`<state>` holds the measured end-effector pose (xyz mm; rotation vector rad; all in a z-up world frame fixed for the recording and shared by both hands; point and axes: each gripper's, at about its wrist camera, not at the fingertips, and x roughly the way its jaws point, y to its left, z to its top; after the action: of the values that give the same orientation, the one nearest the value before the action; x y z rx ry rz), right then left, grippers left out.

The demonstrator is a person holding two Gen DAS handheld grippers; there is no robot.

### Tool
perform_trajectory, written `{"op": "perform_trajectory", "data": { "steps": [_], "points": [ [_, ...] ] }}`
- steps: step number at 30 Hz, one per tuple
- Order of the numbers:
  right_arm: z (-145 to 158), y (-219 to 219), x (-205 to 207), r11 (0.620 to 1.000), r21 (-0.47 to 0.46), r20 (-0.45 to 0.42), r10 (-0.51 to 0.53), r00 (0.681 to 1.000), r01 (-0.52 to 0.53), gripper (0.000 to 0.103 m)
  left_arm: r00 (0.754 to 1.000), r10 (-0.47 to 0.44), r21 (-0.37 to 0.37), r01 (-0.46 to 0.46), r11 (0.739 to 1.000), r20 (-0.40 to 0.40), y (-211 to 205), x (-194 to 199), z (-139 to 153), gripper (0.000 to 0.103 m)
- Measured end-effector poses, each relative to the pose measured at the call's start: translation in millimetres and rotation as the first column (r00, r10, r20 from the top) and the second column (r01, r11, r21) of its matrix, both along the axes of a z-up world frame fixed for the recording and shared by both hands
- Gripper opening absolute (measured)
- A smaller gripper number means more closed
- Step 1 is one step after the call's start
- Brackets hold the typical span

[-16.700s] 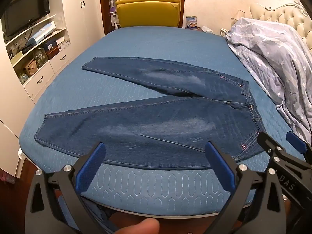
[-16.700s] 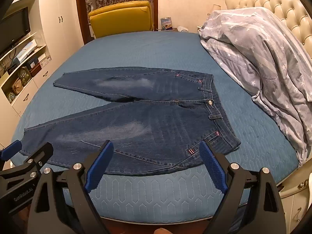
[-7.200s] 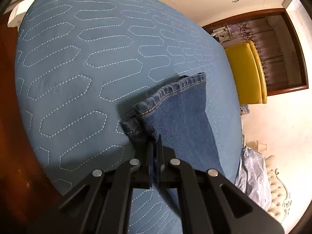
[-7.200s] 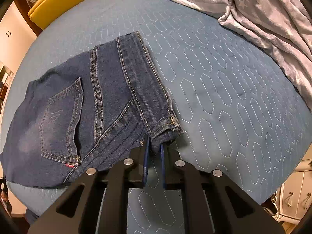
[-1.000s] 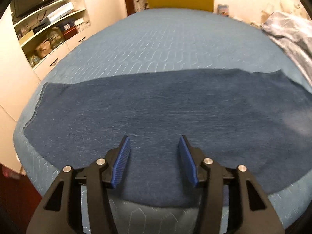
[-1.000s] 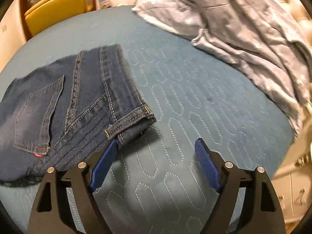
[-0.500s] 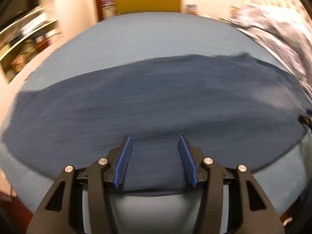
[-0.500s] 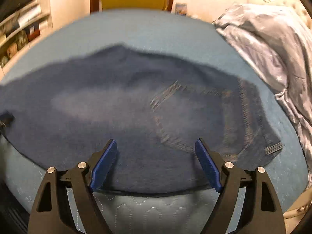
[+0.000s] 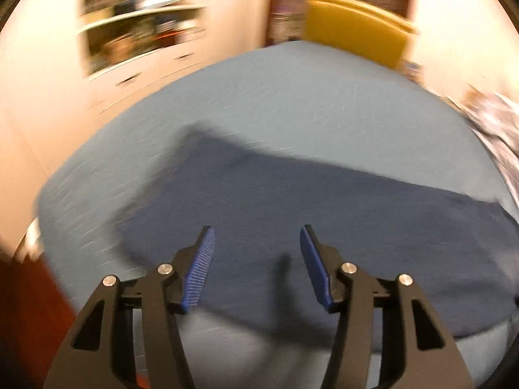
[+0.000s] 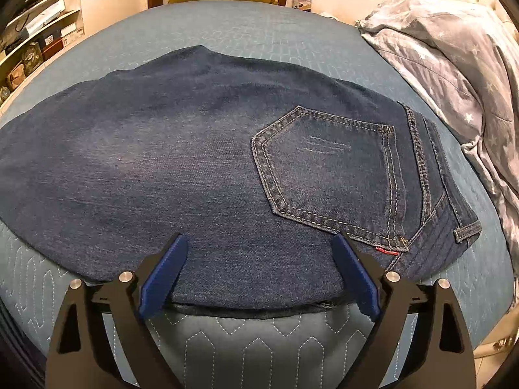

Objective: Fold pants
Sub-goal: 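Smooth the jeans along the seam edge and back pocket with both tools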

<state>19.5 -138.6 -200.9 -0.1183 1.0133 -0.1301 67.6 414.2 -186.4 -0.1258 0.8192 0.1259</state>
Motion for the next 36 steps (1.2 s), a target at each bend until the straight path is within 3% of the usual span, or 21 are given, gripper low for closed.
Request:
{"op": "perform_trajectory", "data": {
  "steps": [2, 4, 7, 9, 11, 13, 16, 18, 20, 23, 24, 25, 27, 29, 33, 36],
  "points": [
    [-0.1, -0.2, 1.8, 1.0, -0.003, -0.005, -0.003, 1.0, 0.003, 0.088, 0.989, -0.149, 0.053, 0.15, 0.987, -0.024, -48.2, 15.6, -5.8, 0.054],
    [-0.9, -2.0, 2.7, 1.0, 0.003, -0.006, -0.004, 1.0, 0.004, 0.088, 0.961, -0.269, 0.073, 0.273, 0.959, -0.058, -85.6, 27.9, -17.5, 0.055],
    [-1.1, -1.5, 4.2, 1.0, 0.002, -0.016, -0.008, 1.0, 0.008, 0.088, 0.958, -0.277, 0.054, 0.282, 0.958, -0.08, -80.4, 43.7, -26.1, 0.055],
    [-0.8, -2.1, 5.2, 1.0, 0.005, -0.025, -0.004, 1.0, 0.005, 0.088, 0.97, -0.223, 0.042, 0.227, 0.973, -0.094, -44.8, 50.4, -24.6, 0.054],
    [-1.2, -2.7, 5.7, 1.0, 0.008, -0.029, 0.002, 1.0, -0.001, 0.088, 0.985, -0.128, 0.083, 0.138, 0.987, -0.115, -11.1, 60.9, -22.4, 0.057],
    [-1.1, -1.5, 5.7, 1.0, 0.005, -0.031, 0.009, 0.999, -0.009, 0.088, 0.991, -0.037, 0.057, 0.044, 0.997, -0.13, 41.5, 68.2, -22.3, 0.058],
    [-0.5, -1.6, 5.8, 1.0, 0.005, -0.033, 0.011, 0.999, -0.01, 0.088, 0.987, 0.092, 0.069, -0.083, 0.994, -0.131, 90.3, 76.4, -15.1, 0.056],
    [3.0, -0.6, 6.1, 1.0, 0.003, -0.032, 0.003, 0.999, -0.003, 0.086, 0.967, 0.23, 0.073, -0.223, 0.972, -0.113, 115.5, 75.8, -3.6, 0.053],
    [9.8, 2.9, 7.2, 1.0, 0.005, -0.013, 0.016, 1.0, -0.016, 0.081, 0.976, 0.2, 0.034, -0.198, 0.98, -0.082, 113.5, 76.0, 4.3, 0.055],
    [27.3, 6.8, 13.5, 0.999, 0.03, 0.036, 0.024, 0.999, -0.025, 0.081, 0.982, 0.142, 0.121, -0.127, 0.984, -0.122, 92.0, 86.3, -1.9, 0.054],
    [32.6, 8.2, 18.1, 0.999, 0.04, 0.047, 0.033, 0.998, -0.035, 0.081, 0.979, 0.165, 0.159, -0.146, 0.976, -0.118, 87.9, 82.7, -1.2, 0.051],
    [36.0, 9.1, 22.2, 0.999, 0.04, 0.055, 0.034, 0.998, -0.036, 0.081, 0.983, 0.172, 0.17, -0.159, 0.973, -0.065, 77.2, 81.0, 9.6, 0.051],
    [41.6, 10.6, 39.2, 0.997, 0.057, 0.064, 0.04, 0.997, -0.043, 0.081, 0.999, 0.041, 0.076, -0.041, 0.996, 0.0, 39.6, 79.5, 25.7, 0.051],
    [43.7, 12.1, 59.7, 0.996, 0.077, 0.068, 0.047, 0.997, -0.053, 0.08, 0.998, -0.066, 0.035, 0.066, 0.997, -0.005, -9.0, 87.7, 30.2, 0.051],
    [45.7, 4.5, 117.4, 0.994, 0.098, 0.081, 0.03, 0.996, -0.038, 0.071, 0.965, -0.26, -0.011, 0.259, 0.966, -0.023, -109.2, 102.0, 25.2, 0.051],
    [43.8, -14.4, 151.6, 0.989, 0.149, 0.075, -0.008, 0.997, -0.003, 0.066, 0.923, -0.383, -0.013, 0.383, 0.924, -0.039, -176.2, 111.8, 12.2, 0.051]
  ]
}}
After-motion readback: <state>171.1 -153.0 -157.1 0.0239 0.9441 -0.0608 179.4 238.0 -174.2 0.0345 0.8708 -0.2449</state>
